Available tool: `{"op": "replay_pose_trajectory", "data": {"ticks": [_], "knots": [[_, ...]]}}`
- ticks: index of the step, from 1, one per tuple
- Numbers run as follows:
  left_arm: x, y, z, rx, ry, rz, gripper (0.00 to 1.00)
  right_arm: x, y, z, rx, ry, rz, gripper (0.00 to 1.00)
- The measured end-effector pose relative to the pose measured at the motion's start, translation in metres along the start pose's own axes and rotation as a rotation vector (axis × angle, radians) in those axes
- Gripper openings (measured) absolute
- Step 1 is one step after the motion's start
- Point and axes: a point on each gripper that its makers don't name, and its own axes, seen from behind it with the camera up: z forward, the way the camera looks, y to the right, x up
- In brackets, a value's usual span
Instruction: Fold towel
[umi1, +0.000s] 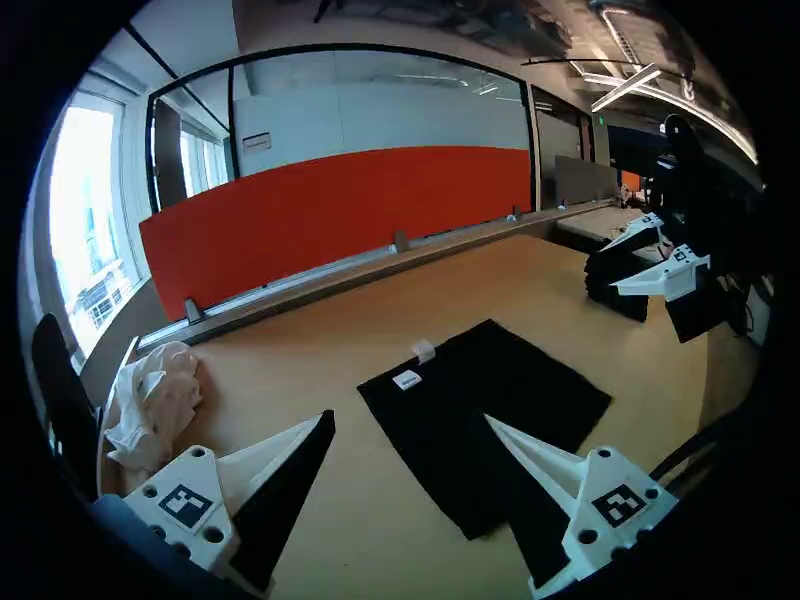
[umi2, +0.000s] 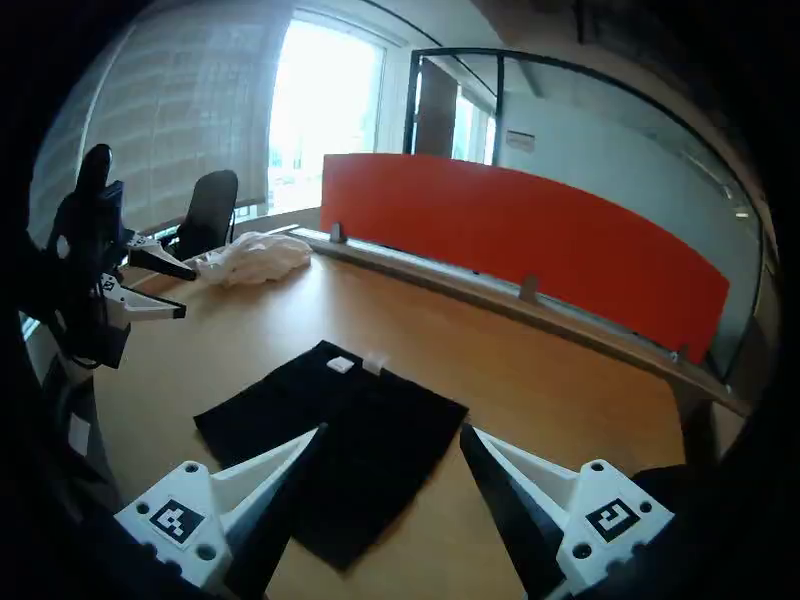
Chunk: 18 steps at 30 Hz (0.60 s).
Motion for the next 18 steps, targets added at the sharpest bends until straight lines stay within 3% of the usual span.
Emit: {"op": "replay_pose_trajectory", "data": {"ticks": [18], "knots": [[-0.067,0.027,0.016,-0.05,-0.115,0.014,0.99,-0.057,-0.021,0.022,0.043,-0.092,-0.008,1.0]]}}
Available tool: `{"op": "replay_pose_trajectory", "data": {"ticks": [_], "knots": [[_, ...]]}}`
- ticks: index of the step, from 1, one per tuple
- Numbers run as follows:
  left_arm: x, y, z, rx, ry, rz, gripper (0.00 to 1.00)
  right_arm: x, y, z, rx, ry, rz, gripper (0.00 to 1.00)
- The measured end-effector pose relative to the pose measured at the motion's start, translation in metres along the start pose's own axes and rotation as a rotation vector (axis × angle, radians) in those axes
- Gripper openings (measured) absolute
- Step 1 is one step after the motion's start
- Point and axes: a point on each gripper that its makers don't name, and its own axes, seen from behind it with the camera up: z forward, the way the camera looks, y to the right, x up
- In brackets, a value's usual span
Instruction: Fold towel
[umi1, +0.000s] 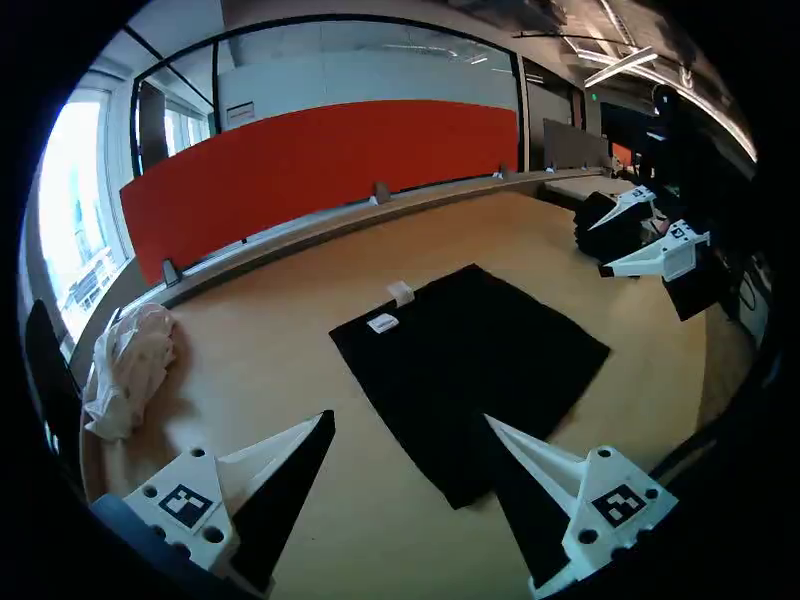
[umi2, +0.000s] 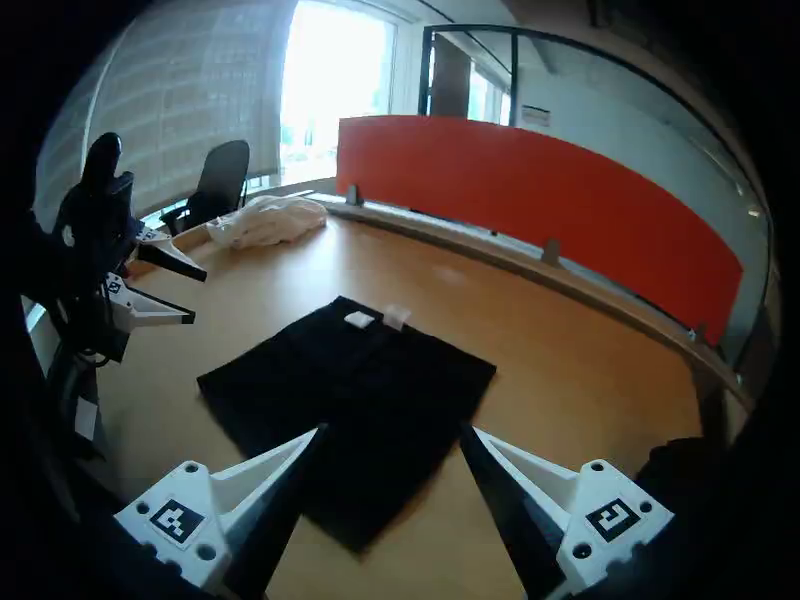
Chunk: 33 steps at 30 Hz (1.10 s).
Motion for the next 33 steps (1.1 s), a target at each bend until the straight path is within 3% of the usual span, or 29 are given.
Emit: {"op": "replay_pose_trajectory", "data": {"ticks": [11,33], "knots": [[-0.028,0.015,0.012,-0.039,-0.056,0.03,1.0,-0.037,-0.015,0.014,0.022,-0.07,-0.016,1.0],[-0.08,0.042,0.033,-0.113,-0.157,0.03,1.0,-0.1,-0.03,0.023,0.062,-0.191,-0.017,1.0]]}}
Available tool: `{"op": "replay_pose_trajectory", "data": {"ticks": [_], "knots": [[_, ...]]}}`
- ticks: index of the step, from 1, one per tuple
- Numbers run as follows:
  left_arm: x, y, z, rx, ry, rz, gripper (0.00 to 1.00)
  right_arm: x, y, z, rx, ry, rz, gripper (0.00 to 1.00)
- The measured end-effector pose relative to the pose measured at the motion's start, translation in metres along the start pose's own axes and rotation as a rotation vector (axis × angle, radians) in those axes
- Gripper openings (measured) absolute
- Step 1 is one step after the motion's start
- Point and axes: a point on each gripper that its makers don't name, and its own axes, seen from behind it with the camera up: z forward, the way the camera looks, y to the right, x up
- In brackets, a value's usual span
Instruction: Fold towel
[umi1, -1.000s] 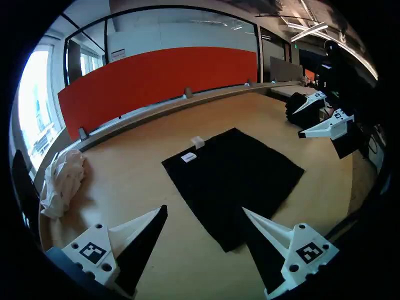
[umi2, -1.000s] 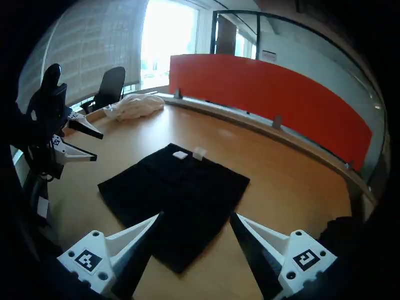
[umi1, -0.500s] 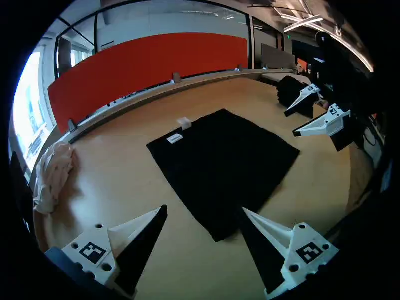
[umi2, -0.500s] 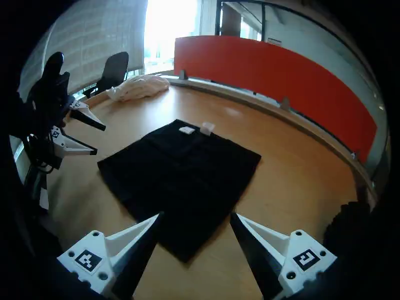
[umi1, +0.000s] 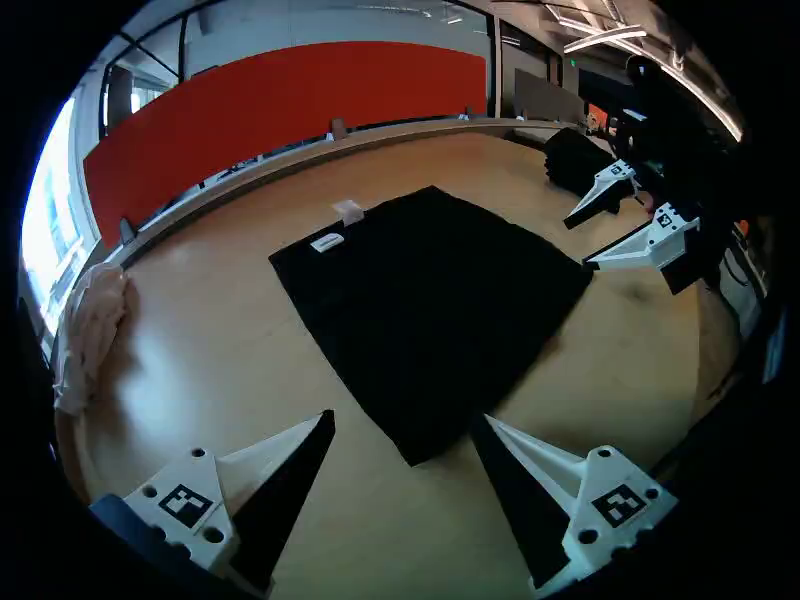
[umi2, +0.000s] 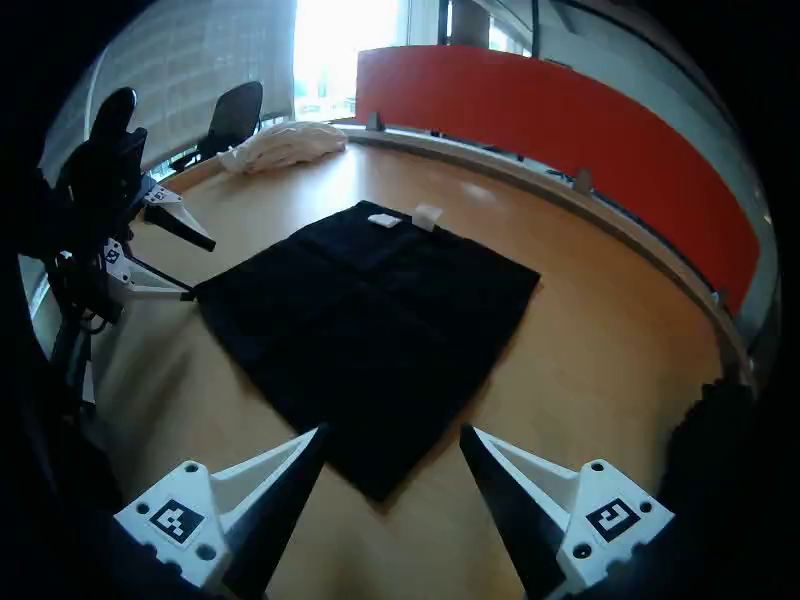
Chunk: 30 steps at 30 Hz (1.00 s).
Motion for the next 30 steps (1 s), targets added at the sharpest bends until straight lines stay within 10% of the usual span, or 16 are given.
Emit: {"op": "replay_pose_trajectory", "data": {"ticks": [30], "knots": [[-0.019,0.017,0.018,-0.056,-0.064,-0.001,1.0,-0.03,-0.001,0.009,0.052,-0.058,-0.021,0.99]]}}
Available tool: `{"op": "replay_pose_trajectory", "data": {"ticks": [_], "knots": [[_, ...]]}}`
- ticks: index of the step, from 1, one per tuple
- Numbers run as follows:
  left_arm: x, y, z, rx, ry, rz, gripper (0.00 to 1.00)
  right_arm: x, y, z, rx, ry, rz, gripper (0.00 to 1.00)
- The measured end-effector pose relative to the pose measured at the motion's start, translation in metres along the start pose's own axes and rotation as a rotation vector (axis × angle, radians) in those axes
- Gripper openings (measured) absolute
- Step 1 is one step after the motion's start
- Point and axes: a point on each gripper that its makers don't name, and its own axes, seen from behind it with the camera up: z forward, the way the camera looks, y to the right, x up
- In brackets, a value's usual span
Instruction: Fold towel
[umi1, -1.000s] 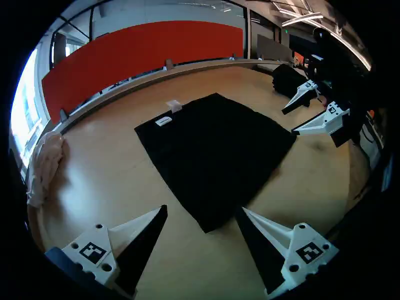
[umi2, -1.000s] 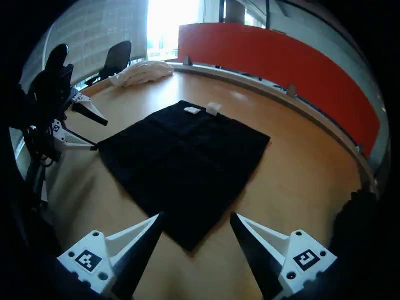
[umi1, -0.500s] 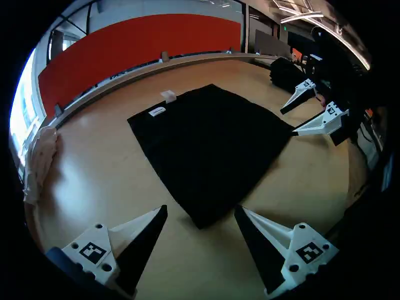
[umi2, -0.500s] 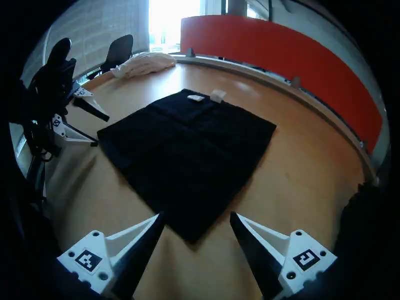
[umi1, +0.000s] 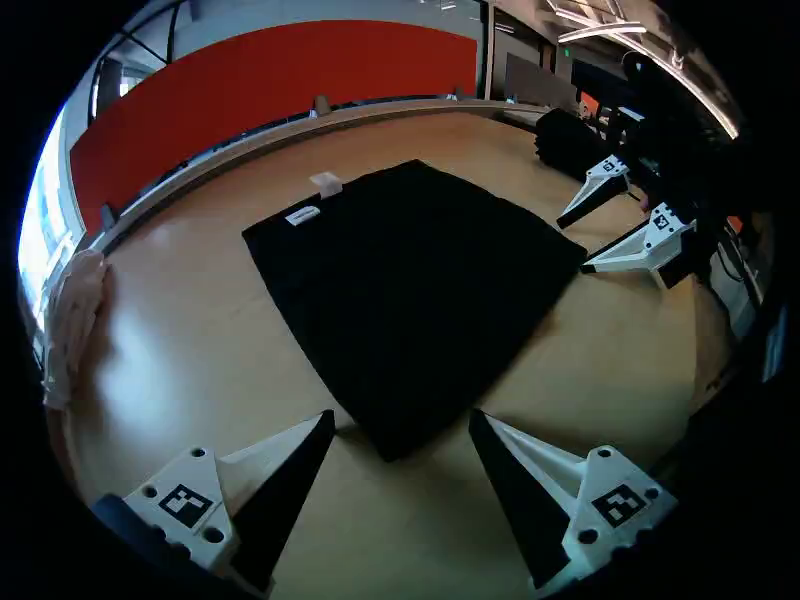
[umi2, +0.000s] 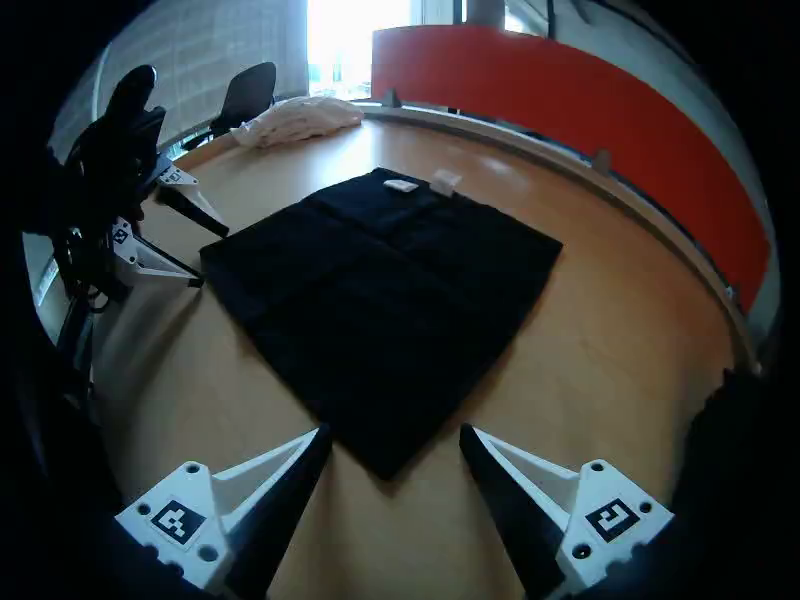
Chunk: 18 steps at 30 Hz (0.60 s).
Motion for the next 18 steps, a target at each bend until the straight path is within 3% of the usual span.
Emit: {"op": "replay_pose_trajectory", "data": {"ticks": [6,13,18], "knots": [[-0.0006,0.0011,0.0014,-0.006,-0.008,0.0,1.0,-0.0014,-0.0005,0.0016,0.008,-0.001,0.0,0.97],[-0.0017,0.002,0.0016,-0.013,-0.037,0.004,0.99,-0.0021,-0.0007,0.0045,0.021,-0.003,0.005,0.88],[-0.0012,-0.0008,0.0012,-0.004,-0.05,-0.009,0.92,-0.0022,0.0,0.005,0.022,-0.003,0.005,0.78]]}}
